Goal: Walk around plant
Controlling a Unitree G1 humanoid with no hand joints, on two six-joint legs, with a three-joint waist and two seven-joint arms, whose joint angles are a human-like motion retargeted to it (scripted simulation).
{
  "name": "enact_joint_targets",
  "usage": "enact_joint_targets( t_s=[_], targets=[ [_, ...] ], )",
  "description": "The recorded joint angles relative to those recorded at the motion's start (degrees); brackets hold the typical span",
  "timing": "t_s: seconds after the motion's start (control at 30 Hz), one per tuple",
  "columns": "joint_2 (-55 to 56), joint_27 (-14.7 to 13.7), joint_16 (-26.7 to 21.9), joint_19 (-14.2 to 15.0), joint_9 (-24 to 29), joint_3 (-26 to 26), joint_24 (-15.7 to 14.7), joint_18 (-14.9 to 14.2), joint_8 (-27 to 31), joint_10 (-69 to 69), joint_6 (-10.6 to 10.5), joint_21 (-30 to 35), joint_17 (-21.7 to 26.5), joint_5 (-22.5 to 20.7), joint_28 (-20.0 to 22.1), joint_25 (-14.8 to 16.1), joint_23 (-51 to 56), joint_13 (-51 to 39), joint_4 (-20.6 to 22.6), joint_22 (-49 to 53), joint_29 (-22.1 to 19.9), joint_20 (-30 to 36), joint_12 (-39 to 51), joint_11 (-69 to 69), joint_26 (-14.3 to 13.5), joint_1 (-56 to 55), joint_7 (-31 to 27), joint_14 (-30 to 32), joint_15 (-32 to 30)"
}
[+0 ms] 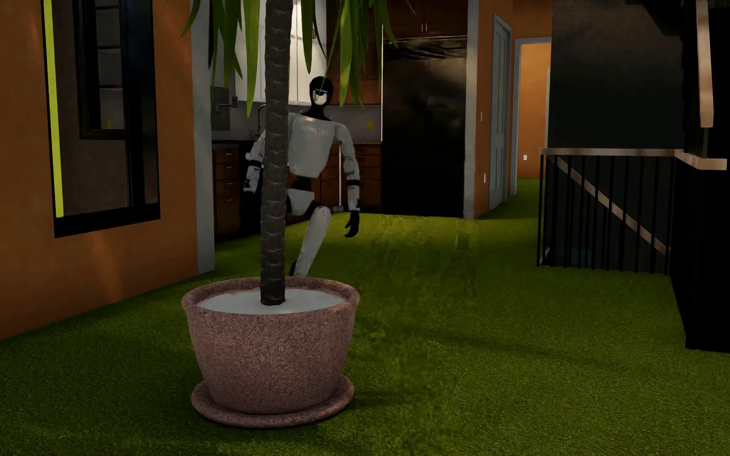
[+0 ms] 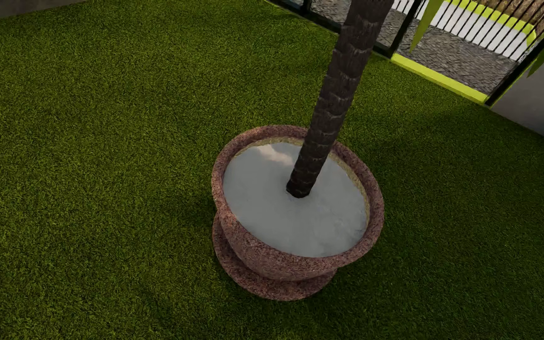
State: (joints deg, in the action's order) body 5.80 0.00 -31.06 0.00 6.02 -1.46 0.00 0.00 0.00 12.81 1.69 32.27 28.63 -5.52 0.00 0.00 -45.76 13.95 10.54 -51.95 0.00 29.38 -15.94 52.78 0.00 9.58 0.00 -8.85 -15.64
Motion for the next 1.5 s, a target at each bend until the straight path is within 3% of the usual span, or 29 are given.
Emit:
enact_joint_targets(
  t_s=[0.03, 0.13, 0.23, 0.27, 0.3, 0.37, 0.43, 0.47, 0.5, 0.57, 0.6, 0.67, 0.7, 0.73, 0.8, 0.83, 0.9, 0.97, 1.0, 1.07, 1.1, 1.17, 1.2, 1.27, 1.3, 1.37, 1.4, 1.43, 1.5],
  targets=[
    [1.94, 0.0, 0.05, 0.0, 0.33, 3.3, 0.0, 0.0, 0.0, 0.74, 0.0, -0.16, -0.01, -1.35, 0.0, 0.0, -0.45, 0.67, -0.12, 2.64, 0.0, -0.79, 1.32, -4.26, 0.0, 1.49, 0.0, -3.68, 3.28],
    [8.6, 0.0, 0.98, 0.0, 2.25, 9.8, 0.0, 0.0, 0.0, 2.06, 0.29, 3.87, -0.25, -4.35, 0.0, 0.0, -3.27, 1.02, -1.43, 3.69, 0.0, 0.26, 6.19, -17.67, 0.0, 5.77, 0.0, -6.66, 15.79],
    [13.62, 0.0, 1.38, 0.0, 2.38, 10.15, 0.0, 0.0, 0.0, 4.06, 0.14, 7.43, -0.93, -7.04, 0.0, 0.0, -6.01, 0.87, -3.16, 2.91, 0.0, 2.07, 6.02, -33.04, 0.0, 8.88, 0.0, -7.14, 17.53],
    [14.05, 0.0, 1.22, 0.0, 1.94, 9.19, 0.0, 0.0, 0.0, 5.26, 0.51, 8.47, -1.39, -8.06, 0.0, 0.0, -7.15, 0.61, -3.21, 1.68, 0.0, 2.58, 5.07, -33.54, 0.0, 9.84, 0.0, -7.43, 24.97],
    [13.54, 0.0, 1.1, 0.0, 1.32, 8.5, 0.0, 0.0, 0.0, 5.06, 0.93, 9.13, -1.59, -8.64, 0.0, 0.0, -7.79, 0.67, -3.1, -0.28, 0.0, 3.36, 3.81, -34.42, 0.0, 10.91, 0.0, 0.51, 30.76],
    [13.83, 0.0, 1.58, 0.0, -1.79, 6.83, 0.0, 0.0, 0.0, 10.39, 0.01, 8.25, -1.55, -9.1, 0.0, 0.0, -8.21, 1.69, -3.77, -5.14, 0.0, 5.25, 1.02, -32.53, 0.0, 9.07, 0.0, 17.32, 9.34],
    [12.55, 0.0, 2.67, 0.0, -3.11, 4.29, 0.0, 0.0, 0.0, 24.59, -2.45, 8.83, -0.81, -8.7, 0.0, 0.0, -9.35, 0.74, -7.59, -9.31, 0.0, 6.82, -1.58, -28.73, 0.0, 2.35, 0.0, 38.44, 8.48],
    [8.35, 0.0, 2.29, 0.0, -2.09, 3.52, 0.0, 0.0, 0.0, 34.79, -3.6, 7.4, -0.54, -10.49, 0.0, 0.0, -9.28, -0.18, -9.95, -8.22, 0.0, 9.15, -2.75, -28.95, 0.0, -2.81, 0.0, 40.2, 8.06],
    [5.82, 0.0, 1.97, 0.0, -1.97, 3.37, 0.0, 0.0, 0.0, 46.05, -3.97, 5.56, -0.57, -10.28, 0.0, 0.0, -8.07, -1.23, -10.85, -7.64, 0.0, 9.61, -2.86, -29.67, 0.0, -10.31, 0.0, 35.21, 8.52],
    [2.05, 0.0, 1.82, 0.0, -3.07, 1.18, 0.0, 0.0, 0.0, 61.03, -3.9, 0.45, -0.67, -9.08, 0.0, 0.0, -3.93, -2.4, -11.74, -5.53, 0.0, 6.63, -2.78, -31.6, 0.0, -24.07, 0.0, 6.39, 13.41],
    [0.93, 0.0, 2.02, 0.0, -4.08, -0.68, 0.0, 0.0, 0.0, 61.5, -3.85, -1.64, -0.59, -9.27, 0.0, 0.0, -1.6, -2.83, -12.64, -3.79, 0.0, 3.76, -2.96, -31.7, 0.0, -29.51, 0.0, 1.45, 15.45],
    [-2.74, 0.0, 2.63, 0.0, -5.63, -2.77, 0.0, 0.0, 0.0, 50.16, -3.05, -4.3, -0.89, -9.54, 0.0, 0.0, 2.38, -4.02, -12.63, 0.23, 0.0, -1.71, -3.4, -33.25, 0.0, -37.27, 0.0, 3.4, 19.12],
    [-5.2, 0.0, 2.96, 0.0, -6.0, -3.72, 0.0, 0.0, 0.0, 40.66, -2.41, -5.09, -1.06, -9.77, 0.0, 0.0, 3.86, -4.37, -12.55, 1.56, 0.0, -2.89, -3.35, -34.78, 0.0, -38.83, 0.0, 5.77, 29.87],
    [-8.12, 0.0, 3.26, 0.0, -6.13, -4.51, 0.0, 0.0, 0.0, 29.39, -1.75, -5.49, -1.23, -9.75, 0.0, 0.0, 4.72, -4.43, -12.21, 2.18, 0.0, -2.97, -3.06, -36.72, 0.0, -38.42, 0.0, 8.37, 34.18],
    [-12.12, 0.0, 3.69, 0.0, -6.2, -6.33, 0.0, 0.0, 0.0, 10.24, 0.02, -4.5, -1.57, -8.33, 0.0, 0.0, 3.9, -4.21, -10.52, 1.76, 0.0, -1.56, -2.33, -37.09, 0.0, -34.86, 0.0, 8.2, 36.85],
    [-13.38, 0.0, 3.77, 0.0, -6.15, -6.87, 0.0, 0.0, 0.0, 1.77, 0.81, -3.23, -1.83, -7.46, 0.0, 0.0, 2.29, -4.18, -10.3, 1.19, 0.0, -0.66, -2.23, -36.33, 0.0, -33.69, 0.0, 11.93, 37.25],
    [-14.73, 0.0, 4.14, 0.0, -7.12, -7.18, 0.0, 0.0, 0.0, 9.52, 1.09, -0.18, -2.3, -6.76, 0.0, 0.0, -2.6, -3.58, -10.29, -1.45, 0.0, 2.57, -1.44, -30.67, 0.0, -34.59, 0.0, 12.2, 29.91],
    [-11.07, 0.0, 3.88, 0.0, -7.93, -6.65, 0.0, 0.0, 0.0, 13.76, 1.98, 5.58, -3.31, -3.6, 0.0, 0.0, -10.02, -2.63, -9.26, -4.79, 0.0, 7.32, -0.81, -21.53, 0.0, -33.03, 0.0, 10.27, 12.55],
    [-7.72, 0.0, 3.44, 0.0, -7.08, -6.51, 0.0, 0.0, 0.0, 13.16, 1.32, 7.57, -2.91, -1.8, 0.0, 0.0, -11.5, -1.36, -8.69, -4.6, 0.0, 7.65, -1.4, -13.22, 0.0, -28.63, 0.0, 7.86, 4.55],
    [-3.49, 0.0, 1.54, 0.0, -2.08, -4.89, 0.0, 0.0, 0.0, 10.42, 0.49, 8.56, -1.4, 0.26, 0.0, 0.0, -10.0, 1.04, -7.08, -1.49, 0.0, 8.0, -3.63, 3.27, 0.0, -14.42, 0.0, 2.58, -3.98],
    [-0.88, 0.0, 0.91, 0.0, -0.52, -2.51, 0.0, 0.0, 0.0, 9.09, -0.15, 7.99, -1.23, 0.44, 0.0, 0.0, -9.31, 1.42, -6.62, -1.78, 0.0, 7.69, -3.83, 7.03, 0.0, -9.09, 0.0, 0.39, -5.3],
    [3.32, 0.0, 0.0, 0.0, 1.38, 2.47, 0.0, 0.0, 0.0, 3.26, -2.24, 5.1, -0.74, -0.92, 0.0, 0.0, -6.59, 2.46, -6.86, -2.9, 0.0, 6.37, -3.72, 1.47, 0.0, -0.08, 0.0, 7.24, -4.16],
    [5.2, 0.0, -0.47, 0.0, 1.73, 4.24, 0.0, 0.0, 0.0, 2.29, -3.05, 3.53, -0.31, -2.03, 0.0, 0.0, -4.74, 2.84, -6.82, -2.72, 0.0, 5.27, -3.41, -6.12, 0.0, 3.47, 0.0, 3.9, -2.52],
    [5.59, 0.0, -1.54, 0.0, 1.77, 6.81, 0.0, 0.0, 0.0, 1.18, -4.04, 1.79, -0.33, -4.33, 0.0, 0.0, -3.07, 2.76, -6.53, -1.3, 0.0, 2.02, -2.68, -25.9, 0.0, 8.68, 0.0, -0.65, 2.43],
    [4.46, 0.0, -2.03, 0.0, 1.73, 7.4, 0.0, 0.0, 0.0, 1.36, -3.95, 2.0, -0.7, -5.65, 0.0, 0.0, -3.44, 2.36, -5.89, -0.79, 0.0, 0.64, -1.83, -34.68, 0.0, 10.52, 0.0, -1.49, 13.41],
    [2.13, 0.0, -2.27, 0.0, 1.16, 7.51, 0.0, 0.0, 0.0, 1.96, -3.07, 3.9, -1.26, -6.34, 0.0, 0.0, -5.14, 2.17, -3.95, -0.09, 0.0, -1.79, 0.24, -30.71, 0.0, 13.65, 0.0, 1.41, 16.14],
    [3.34, 0.0, -1.81, 0.0, 0.76, 8.05, 0.0, 0.0, 0.0, 7.18, -3.11, 5.25, -1.26, -5.64, 0.0, 0.0, -6.14, 2.43, -4.33, 0.69, 0.0, -3.77, 0.48, -41.72, 0.0, 14.84, 0.0, -4.54, 8.16],
    [4.31, 0.0, -0.86, 0.0, 0.05, 8.36, 0.0, 0.0, 0.0, 10.27, -4.02, 6.24, -1.14, -5.54, 0.0, 0.0, -7.22, 3.05, -5.68, 1.53, 0.0, -5.21, 0.41, -39.45, 0.0, 15.01, 0.0, -5.41, 5.77],
    [7.96, 0.0, 1.88, 0.0, -1.39, 7.3, 0.0, 0.0, 0.0, 24.42, -6.26, 9.6, -0.21, -6.01, 0.0, 0.0, -10.37, 3.06, -10.3, 2.18, 0.0, -5.13, -0.15, -31.01, 0.0, 10.41, 0.0, 4.23, -13.41]
  ],
)
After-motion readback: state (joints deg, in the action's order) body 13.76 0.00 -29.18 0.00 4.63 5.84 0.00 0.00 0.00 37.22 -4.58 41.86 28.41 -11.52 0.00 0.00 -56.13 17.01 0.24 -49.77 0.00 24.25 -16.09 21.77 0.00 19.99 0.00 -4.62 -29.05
